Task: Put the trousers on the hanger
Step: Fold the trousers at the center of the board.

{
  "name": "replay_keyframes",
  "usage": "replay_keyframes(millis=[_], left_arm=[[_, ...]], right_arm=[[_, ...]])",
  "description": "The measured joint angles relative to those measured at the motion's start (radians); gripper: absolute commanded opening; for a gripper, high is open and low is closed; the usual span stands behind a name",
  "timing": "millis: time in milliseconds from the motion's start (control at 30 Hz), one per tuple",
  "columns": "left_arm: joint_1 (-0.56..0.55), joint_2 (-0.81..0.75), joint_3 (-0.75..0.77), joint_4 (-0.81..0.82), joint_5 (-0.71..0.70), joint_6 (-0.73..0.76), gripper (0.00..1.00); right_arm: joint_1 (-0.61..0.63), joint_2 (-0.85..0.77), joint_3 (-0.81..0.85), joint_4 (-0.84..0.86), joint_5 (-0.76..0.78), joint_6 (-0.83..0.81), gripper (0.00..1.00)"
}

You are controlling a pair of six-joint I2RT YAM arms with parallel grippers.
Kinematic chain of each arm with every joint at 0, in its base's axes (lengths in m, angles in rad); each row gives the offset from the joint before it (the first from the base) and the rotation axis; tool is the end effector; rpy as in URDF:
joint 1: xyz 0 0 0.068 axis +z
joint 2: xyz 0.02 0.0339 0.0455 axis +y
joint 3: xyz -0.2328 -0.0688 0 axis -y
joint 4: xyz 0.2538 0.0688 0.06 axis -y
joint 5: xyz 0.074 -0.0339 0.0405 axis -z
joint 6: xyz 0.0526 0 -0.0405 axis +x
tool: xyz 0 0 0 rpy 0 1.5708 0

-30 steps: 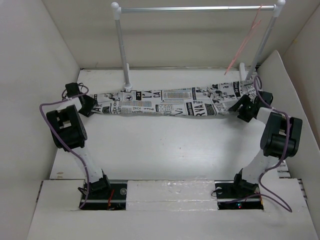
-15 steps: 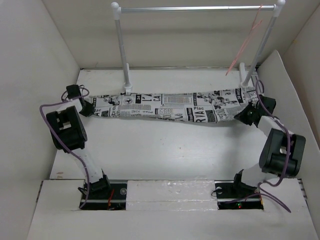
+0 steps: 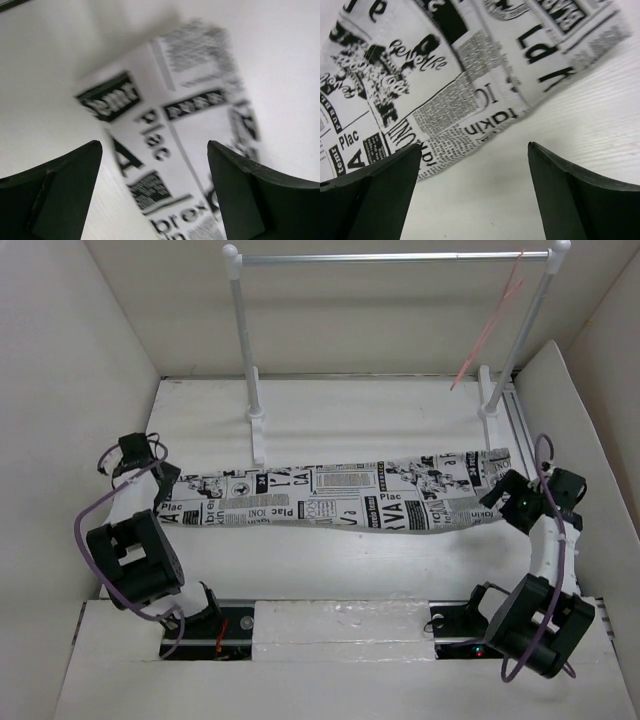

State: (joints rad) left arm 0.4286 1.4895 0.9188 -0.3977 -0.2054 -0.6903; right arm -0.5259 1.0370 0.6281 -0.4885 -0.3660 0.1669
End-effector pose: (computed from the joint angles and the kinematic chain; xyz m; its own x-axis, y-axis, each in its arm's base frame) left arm 0.2850 0.1420 0.1555 -0.2519 -0.8005 -0.5439 -0.8720 0.4315 -0.2312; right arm 0.2127 -0.1017 0.1718 -0.6209 0.5397 -0.5685 0.3842 0.8417 0.3795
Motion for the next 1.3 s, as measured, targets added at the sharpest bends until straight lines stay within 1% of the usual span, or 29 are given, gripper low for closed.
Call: replay_keyframes(millis=[33,67,133,167,200,233,267,333,367,433,467,500,533,567,600,633,667,767,833,900,1000,1067,1133,1200,1300], left_arm=[[-0.025,-0.021,0.011,0.0,0.008,-0.006,0.8],[-0.065,-0.041,0.026,0.002,0.014,-0.009,0.75],[-0.177,-0.076,0.057,0.022,0.033,-0.008,0.7],[-0.259,-0.093,0.072,0.039,0.039,-0.006,0.63],[-0.355,-0.111,0.087,0.062,0.046,-0.005,0.59],[-0.435,-0.121,0.098,0.08,0.061,-0.003,0.52],[-0.523,-0.131,0.106,0.101,0.079,-0.003,0.39],[-0.681,-0.142,0.106,0.141,0.11,-0.007,0.3],[-0.744,-0.143,0.102,0.154,0.125,-0.007,0.24],[-0.862,-0.14,0.081,0.179,0.135,-0.014,0.19],[-0.912,-0.134,0.071,0.183,0.132,-0.018,0.16],[-0.959,-0.122,0.064,0.185,0.128,-0.023,0.16],[-1.006,-0.105,0.06,0.185,0.124,-0.027,0.15],[-1.041,-0.086,0.056,0.188,0.121,-0.031,0.11],[-1.077,-0.061,0.053,0.19,0.118,-0.035,0.09],[-1.099,-0.042,0.049,0.191,0.114,-0.041,0.09],[-1.114,-0.025,0.041,0.193,0.113,-0.045,0.08],[-1.125,-0.006,-0.005,0.196,0.103,-0.056,0.06],[-1.122,-0.008,-0.039,0.196,0.095,-0.06,0.06],[-1.12,-0.01,-0.068,0.204,0.095,-0.06,0.06],[-1.125,-0.02,-0.097,0.208,0.096,-0.059,0.05],[-1.136,-0.024,-0.102,0.218,0.098,-0.059,0.05],[-1.155,-0.025,-0.107,0.241,0.103,-0.059,0.05],[-1.181,-0.025,-0.11,0.264,0.119,-0.063,0.05],[-1.246,-0.017,-0.109,0.306,0.141,-0.081,0.05]], right_arm=[[-0.025,0.006,0.013,-0.007,-0.001,-0.008,0.94],[-0.051,0.018,0.028,-0.011,0.002,-0.01,0.94],[-0.096,0.053,0.039,0.009,0.001,-0.005,0.95],[-0.116,0.074,0.035,0.028,-0.001,0.0,0.96],[-0.132,0.097,0.03,0.044,-0.001,0.004,0.96],[-0.155,0.13,0.025,0.065,-0.002,0.009,0.97],[-0.172,0.165,0.023,0.086,-0.004,0.012,0.97],[-0.204,0.254,0.019,0.15,-0.022,0.018,0.97],[-0.212,0.298,0.015,0.184,-0.039,0.023,0.97],[-0.218,0.369,0.028,0.27,-0.082,0.035,0.95],[-0.211,0.399,0.032,0.327,-0.097,0.045,0.91],[-0.205,0.426,0.037,0.371,-0.111,0.053,0.88],[-0.201,0.449,0.039,0.411,-0.13,0.066,0.78],[-0.2,0.453,0.039,0.46,-0.151,0.079,0.38],[-0.189,0.479,0.039,0.482,-0.158,0.085,0.38],[-0.178,0.494,0.035,0.51,-0.152,0.105,0.13],[-0.171,0.516,0.03,0.534,-0.16,0.112,0.01],[-0.158,0.536,0.03,0.562,-0.198,0.132,0.0],[-0.141,0.502,0.029,0.538,-0.209,0.126,0.0],[-0.109,0.378,0.028,0.455,-0.199,0.116,0.0],[-0.001,0.059,0.069,0.295,-0.155,0.109,0.0],[0.086,-0.123,0.156,0.207,-0.138,0.109,0.0],[0.146,-0.221,0.278,0.137,-0.126,0.107,0.0],[0.179,-0.261,0.395,0.074,-0.109,0.093,0.0],[0.203,-0.248,0.569,-0.026,-0.085,0.062,0.0]])
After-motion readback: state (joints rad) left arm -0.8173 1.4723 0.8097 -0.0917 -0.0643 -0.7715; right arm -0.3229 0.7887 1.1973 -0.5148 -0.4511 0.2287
